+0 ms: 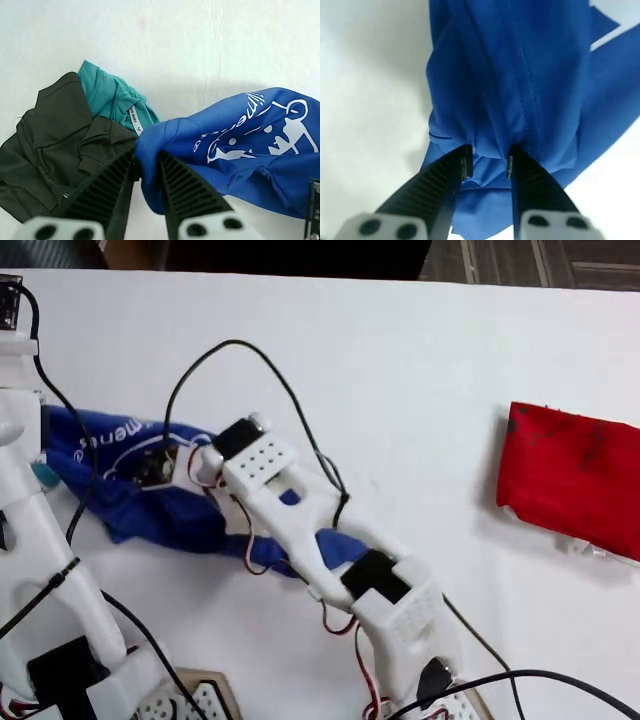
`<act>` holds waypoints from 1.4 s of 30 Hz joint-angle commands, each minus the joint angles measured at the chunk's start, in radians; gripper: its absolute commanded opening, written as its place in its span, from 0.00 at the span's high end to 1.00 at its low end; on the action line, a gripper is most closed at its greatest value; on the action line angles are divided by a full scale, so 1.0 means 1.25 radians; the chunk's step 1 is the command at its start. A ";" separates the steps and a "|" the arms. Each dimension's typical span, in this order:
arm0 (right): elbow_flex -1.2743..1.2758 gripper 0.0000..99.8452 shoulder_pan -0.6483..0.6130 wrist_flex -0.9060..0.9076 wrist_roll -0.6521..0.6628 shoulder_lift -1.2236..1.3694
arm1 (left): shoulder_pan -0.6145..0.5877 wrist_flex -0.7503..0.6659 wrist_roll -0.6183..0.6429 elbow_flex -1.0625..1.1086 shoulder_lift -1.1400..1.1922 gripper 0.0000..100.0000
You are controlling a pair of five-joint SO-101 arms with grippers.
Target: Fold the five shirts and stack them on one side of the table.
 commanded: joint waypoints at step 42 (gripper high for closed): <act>-0.006 0.86 0.153 -0.087 -0.037 -0.061 | -0.002 -0.016 -0.006 -0.002 -0.026 0.97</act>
